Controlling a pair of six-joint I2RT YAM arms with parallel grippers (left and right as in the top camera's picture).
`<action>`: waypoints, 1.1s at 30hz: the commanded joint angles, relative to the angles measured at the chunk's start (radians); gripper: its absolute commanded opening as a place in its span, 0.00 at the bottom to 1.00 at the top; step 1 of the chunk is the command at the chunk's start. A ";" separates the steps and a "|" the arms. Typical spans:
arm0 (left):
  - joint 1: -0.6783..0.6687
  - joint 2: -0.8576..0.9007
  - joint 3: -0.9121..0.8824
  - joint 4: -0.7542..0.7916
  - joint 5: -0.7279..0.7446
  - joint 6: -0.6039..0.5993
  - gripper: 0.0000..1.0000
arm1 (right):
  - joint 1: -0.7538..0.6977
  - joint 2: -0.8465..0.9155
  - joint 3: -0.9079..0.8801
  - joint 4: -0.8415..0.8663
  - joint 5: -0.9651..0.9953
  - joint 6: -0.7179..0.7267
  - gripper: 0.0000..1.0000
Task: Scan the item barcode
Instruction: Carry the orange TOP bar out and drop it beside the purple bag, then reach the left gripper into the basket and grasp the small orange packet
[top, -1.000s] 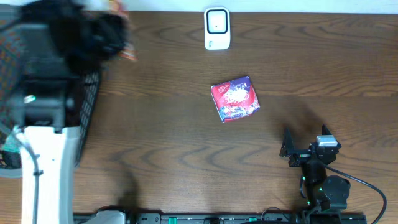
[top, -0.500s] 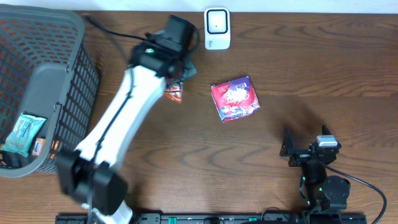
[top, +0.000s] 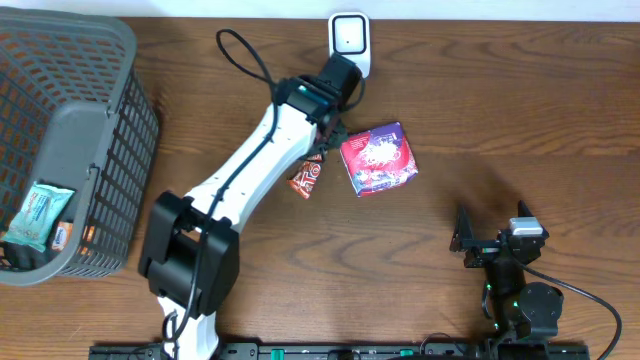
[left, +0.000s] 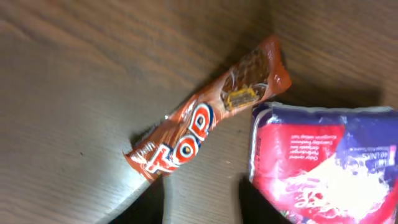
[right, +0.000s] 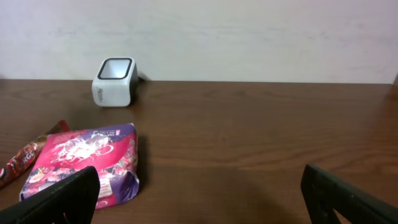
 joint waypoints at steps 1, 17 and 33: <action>0.069 -0.140 0.030 0.020 -0.024 0.192 0.74 | 0.008 -0.005 -0.001 -0.004 -0.003 -0.011 0.99; 0.890 -0.518 0.008 0.019 -0.252 0.319 0.98 | 0.008 -0.005 -0.001 -0.004 -0.003 -0.011 0.99; 1.078 -0.271 -0.285 0.007 -0.253 0.181 0.98 | 0.008 -0.005 -0.001 -0.004 -0.003 -0.011 0.99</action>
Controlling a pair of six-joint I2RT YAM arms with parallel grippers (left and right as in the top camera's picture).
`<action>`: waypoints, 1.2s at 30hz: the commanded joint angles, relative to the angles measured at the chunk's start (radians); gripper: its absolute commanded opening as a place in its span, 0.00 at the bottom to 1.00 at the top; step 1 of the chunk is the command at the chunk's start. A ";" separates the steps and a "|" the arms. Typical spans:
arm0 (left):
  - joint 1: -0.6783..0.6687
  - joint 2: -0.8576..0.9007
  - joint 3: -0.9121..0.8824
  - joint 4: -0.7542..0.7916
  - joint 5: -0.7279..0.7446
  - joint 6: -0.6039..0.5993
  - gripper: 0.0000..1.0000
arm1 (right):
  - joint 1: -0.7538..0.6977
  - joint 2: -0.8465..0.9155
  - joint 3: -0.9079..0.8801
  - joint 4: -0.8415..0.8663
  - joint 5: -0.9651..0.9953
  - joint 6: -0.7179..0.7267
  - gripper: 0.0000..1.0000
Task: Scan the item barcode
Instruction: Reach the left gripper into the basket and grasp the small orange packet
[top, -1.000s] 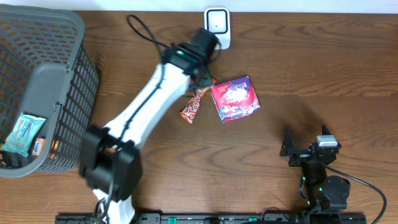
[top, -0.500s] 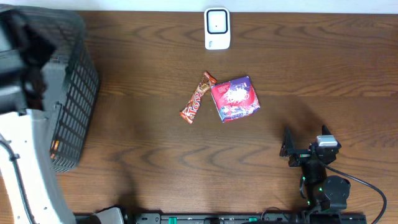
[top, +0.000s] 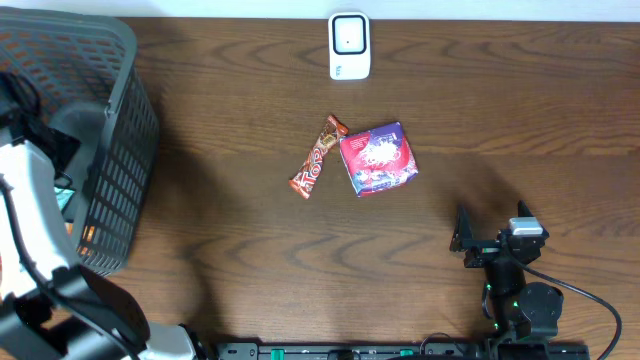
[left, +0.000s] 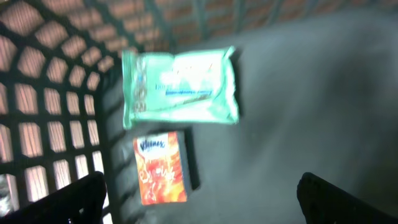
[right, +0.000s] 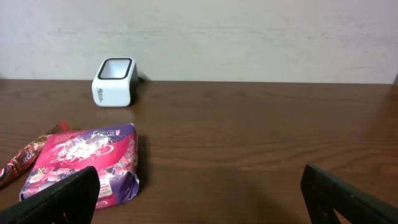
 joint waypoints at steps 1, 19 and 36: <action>0.005 0.088 -0.064 -0.005 -0.013 -0.087 0.98 | 0.008 -0.005 -0.001 -0.004 -0.003 -0.011 0.99; 0.036 0.290 -0.150 -0.023 -0.060 -0.148 0.97 | 0.008 -0.005 -0.001 -0.004 -0.003 -0.011 0.99; 0.065 0.228 -0.068 -0.092 -0.054 -0.084 0.07 | 0.008 -0.005 -0.001 -0.004 -0.003 -0.011 0.99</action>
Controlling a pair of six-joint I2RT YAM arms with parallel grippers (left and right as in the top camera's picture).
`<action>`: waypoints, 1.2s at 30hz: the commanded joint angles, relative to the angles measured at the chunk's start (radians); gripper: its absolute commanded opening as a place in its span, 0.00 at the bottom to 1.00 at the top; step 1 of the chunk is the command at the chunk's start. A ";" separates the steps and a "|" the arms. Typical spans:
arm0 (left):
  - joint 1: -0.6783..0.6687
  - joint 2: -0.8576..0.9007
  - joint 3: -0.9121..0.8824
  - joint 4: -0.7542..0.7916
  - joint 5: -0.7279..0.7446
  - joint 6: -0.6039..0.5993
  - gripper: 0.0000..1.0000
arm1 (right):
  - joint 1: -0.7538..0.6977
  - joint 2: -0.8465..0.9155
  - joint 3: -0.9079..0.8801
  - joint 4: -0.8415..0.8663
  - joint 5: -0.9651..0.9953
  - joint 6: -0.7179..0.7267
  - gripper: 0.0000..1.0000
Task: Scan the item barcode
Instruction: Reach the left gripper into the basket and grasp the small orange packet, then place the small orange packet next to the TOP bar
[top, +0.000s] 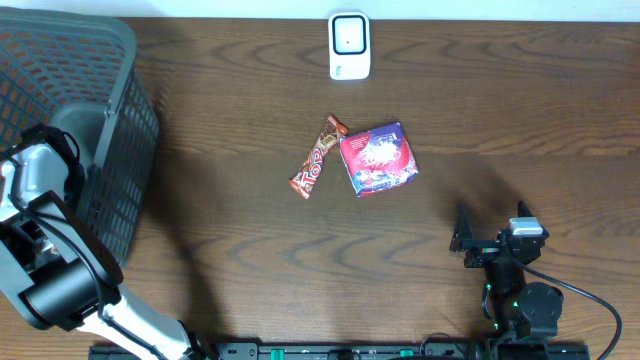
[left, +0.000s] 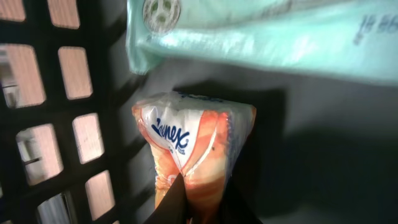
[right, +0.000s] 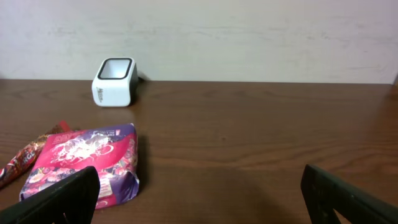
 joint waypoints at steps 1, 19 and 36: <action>0.003 -0.085 0.126 -0.070 0.003 0.036 0.07 | 0.008 -0.005 -0.001 -0.003 -0.003 -0.011 0.99; -0.414 -0.515 0.376 0.269 0.836 0.222 0.07 | 0.008 -0.005 -0.001 -0.004 -0.003 -0.011 0.99; -1.094 -0.090 0.373 -0.009 0.491 0.451 0.07 | 0.008 -0.005 -0.001 -0.004 -0.003 -0.011 0.99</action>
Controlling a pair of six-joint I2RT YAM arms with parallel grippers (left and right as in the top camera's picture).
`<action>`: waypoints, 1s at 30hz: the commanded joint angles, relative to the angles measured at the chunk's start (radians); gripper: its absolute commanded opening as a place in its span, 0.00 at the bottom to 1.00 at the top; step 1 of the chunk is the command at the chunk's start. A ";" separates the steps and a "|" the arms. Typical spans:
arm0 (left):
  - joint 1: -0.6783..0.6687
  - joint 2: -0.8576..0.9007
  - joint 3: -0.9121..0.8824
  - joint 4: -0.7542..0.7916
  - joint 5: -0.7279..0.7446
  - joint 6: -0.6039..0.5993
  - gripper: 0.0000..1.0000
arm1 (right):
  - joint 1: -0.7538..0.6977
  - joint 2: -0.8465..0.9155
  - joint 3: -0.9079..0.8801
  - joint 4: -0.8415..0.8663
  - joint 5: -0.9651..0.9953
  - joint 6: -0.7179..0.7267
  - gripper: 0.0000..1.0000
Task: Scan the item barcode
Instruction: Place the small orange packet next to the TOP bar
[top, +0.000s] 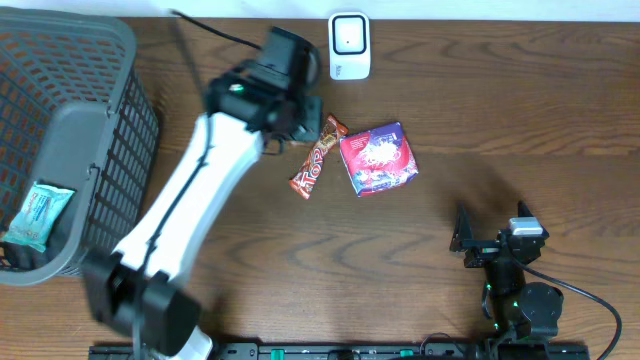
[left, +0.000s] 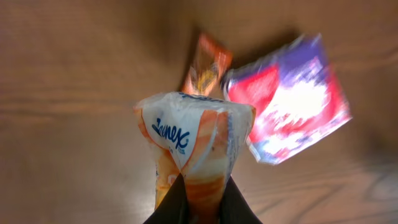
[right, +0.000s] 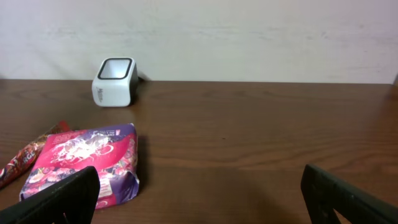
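Observation:
My left gripper (left: 200, 194) is shut on an orange Kleenex tissue pack (left: 193, 134) and holds it above the table. Below it lie a red chocolate bar (left: 205, 65) and a purple-and-red packet (left: 289, 102). From overhead the left gripper (top: 298, 122) hangs just left of the bar (top: 317, 158), a short way in front of the white barcode scanner (top: 349, 45); the arm hides the tissue pack there. My right gripper (right: 199, 196) rests open and empty at the near right (top: 480, 243), facing the scanner (right: 114, 82).
A grey mesh basket (top: 120, 130) stands at the left edge with a green wipes pack (top: 38, 215) inside. The purple-and-red packet (top: 378, 159) lies beside the bar at mid-table. A pale wall runs behind the table's far edge.
My left gripper was inside the basket, shut on the tissue pack. It now holds that pack over mid-table beside the chocolate bar. The right arm is unchanged.
My left gripper first hung over the chocolate bar near the scanner. Then it was open above the wipes and tissue pack in the basket. Then it was shut on the tissue pack there, and now holds it near the scanner. The right gripper stayed open throughout.

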 joint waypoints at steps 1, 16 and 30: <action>-0.055 0.087 0.001 -0.014 0.005 0.023 0.07 | 0.008 -0.005 -0.001 -0.004 -0.003 -0.011 0.99; -0.107 0.277 0.001 0.056 -0.011 -0.112 0.52 | 0.008 -0.005 -0.001 -0.004 -0.003 -0.011 0.99; 0.138 0.071 0.200 0.069 -0.093 -0.093 0.75 | 0.007 -0.005 -0.001 -0.004 -0.003 -0.011 0.99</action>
